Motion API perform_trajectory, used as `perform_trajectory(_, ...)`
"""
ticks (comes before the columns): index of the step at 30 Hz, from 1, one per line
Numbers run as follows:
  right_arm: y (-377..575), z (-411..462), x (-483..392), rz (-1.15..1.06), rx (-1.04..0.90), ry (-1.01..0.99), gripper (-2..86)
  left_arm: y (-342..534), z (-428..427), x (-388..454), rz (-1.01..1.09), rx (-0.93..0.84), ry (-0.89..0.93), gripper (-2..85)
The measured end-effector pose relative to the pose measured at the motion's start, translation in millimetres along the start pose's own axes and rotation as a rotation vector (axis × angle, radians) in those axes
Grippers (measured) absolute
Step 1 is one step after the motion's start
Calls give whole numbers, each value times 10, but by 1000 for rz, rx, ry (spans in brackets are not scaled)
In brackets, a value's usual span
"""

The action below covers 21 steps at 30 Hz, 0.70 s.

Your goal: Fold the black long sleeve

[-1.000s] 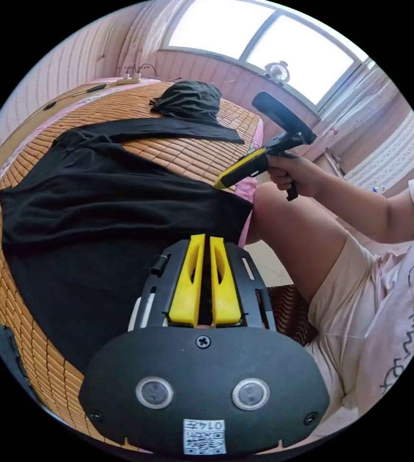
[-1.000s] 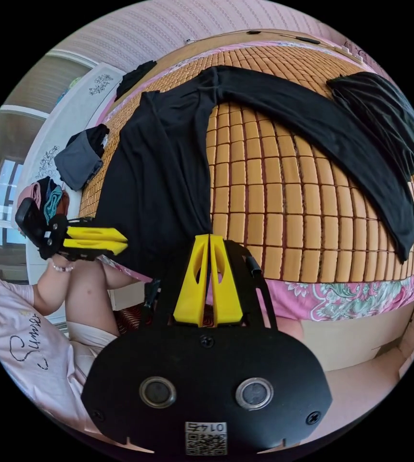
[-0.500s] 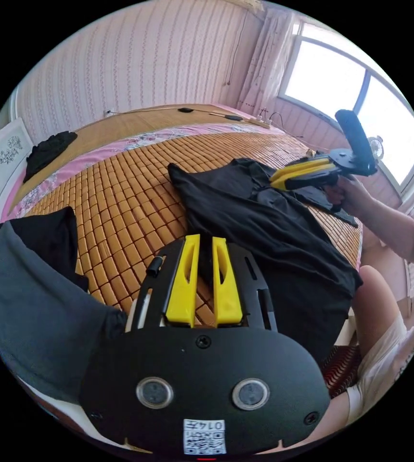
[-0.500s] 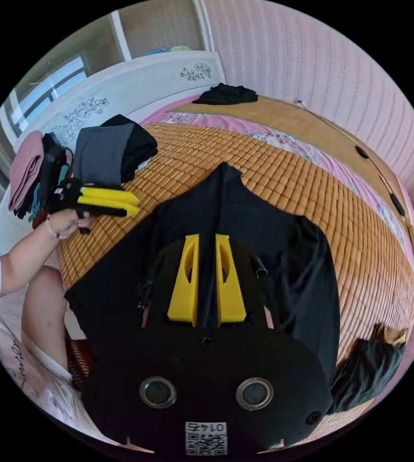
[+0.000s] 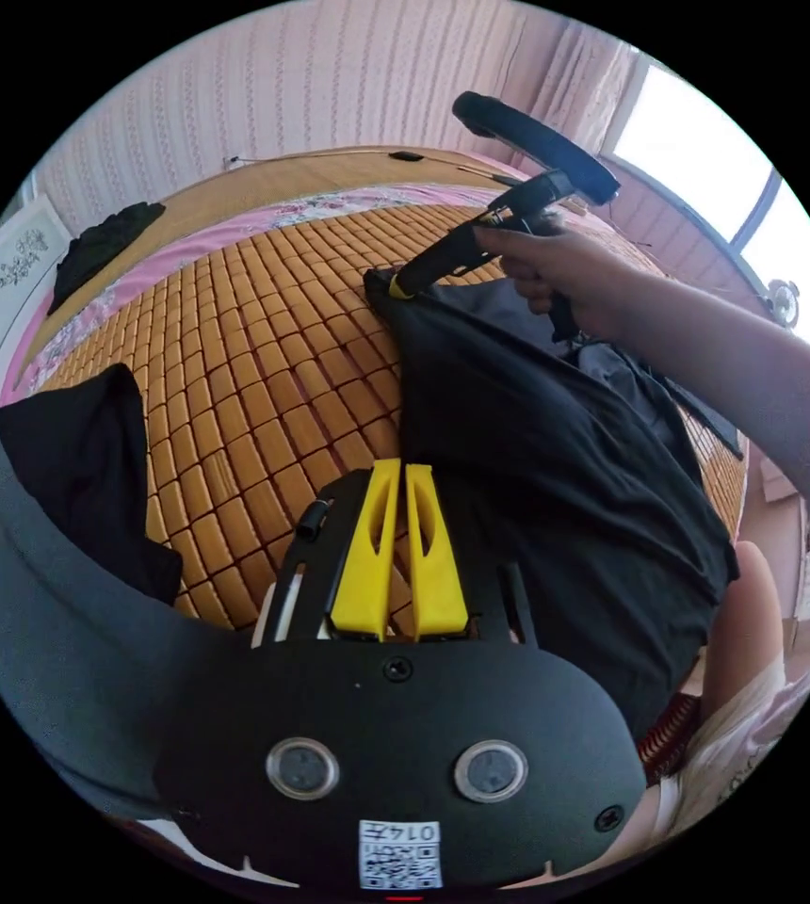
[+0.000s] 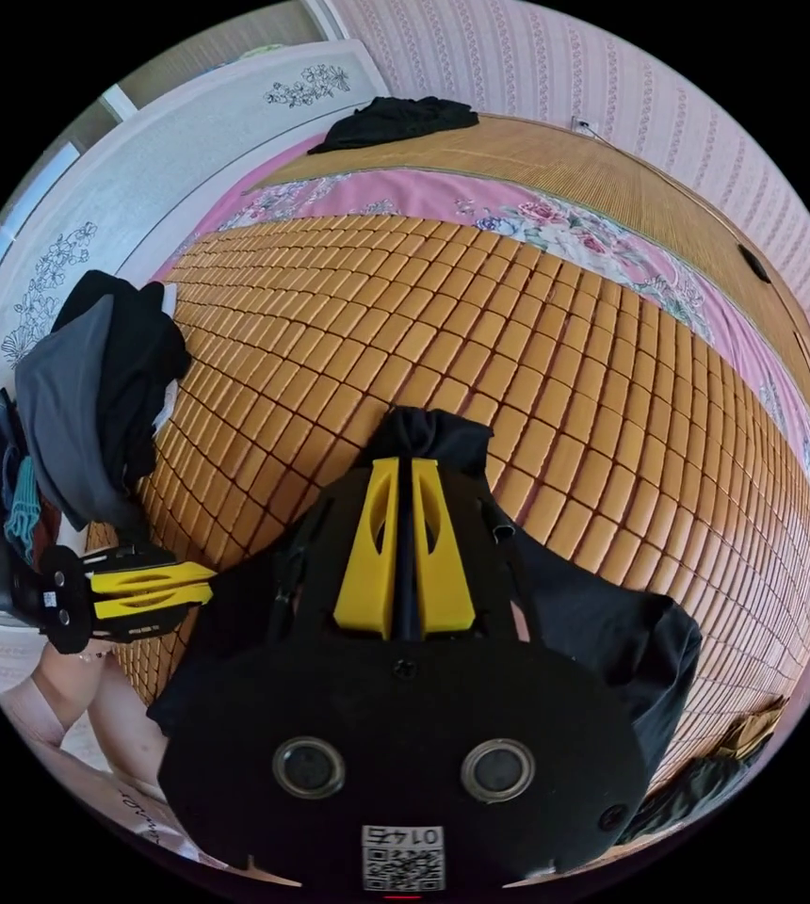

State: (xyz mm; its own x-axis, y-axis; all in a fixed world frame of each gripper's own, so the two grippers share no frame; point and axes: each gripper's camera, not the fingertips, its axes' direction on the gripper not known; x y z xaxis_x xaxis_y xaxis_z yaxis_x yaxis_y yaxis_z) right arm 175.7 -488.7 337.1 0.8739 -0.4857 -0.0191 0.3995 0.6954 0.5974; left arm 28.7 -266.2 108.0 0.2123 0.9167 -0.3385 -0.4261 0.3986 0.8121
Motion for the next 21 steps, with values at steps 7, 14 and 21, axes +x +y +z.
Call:
perform_trajectory(7,893,-935,577,83,376,-53,52,118,-155,-108,-172,58,102,-9)
perform_trajectory(14,3653,-1337,884,366,420,342,66,496,-626,479,-18,124,-56,8)
perform_trajectory(21,5373,-1703,1565,906,486,531,94,135,-660,1240,200,95,65,41)
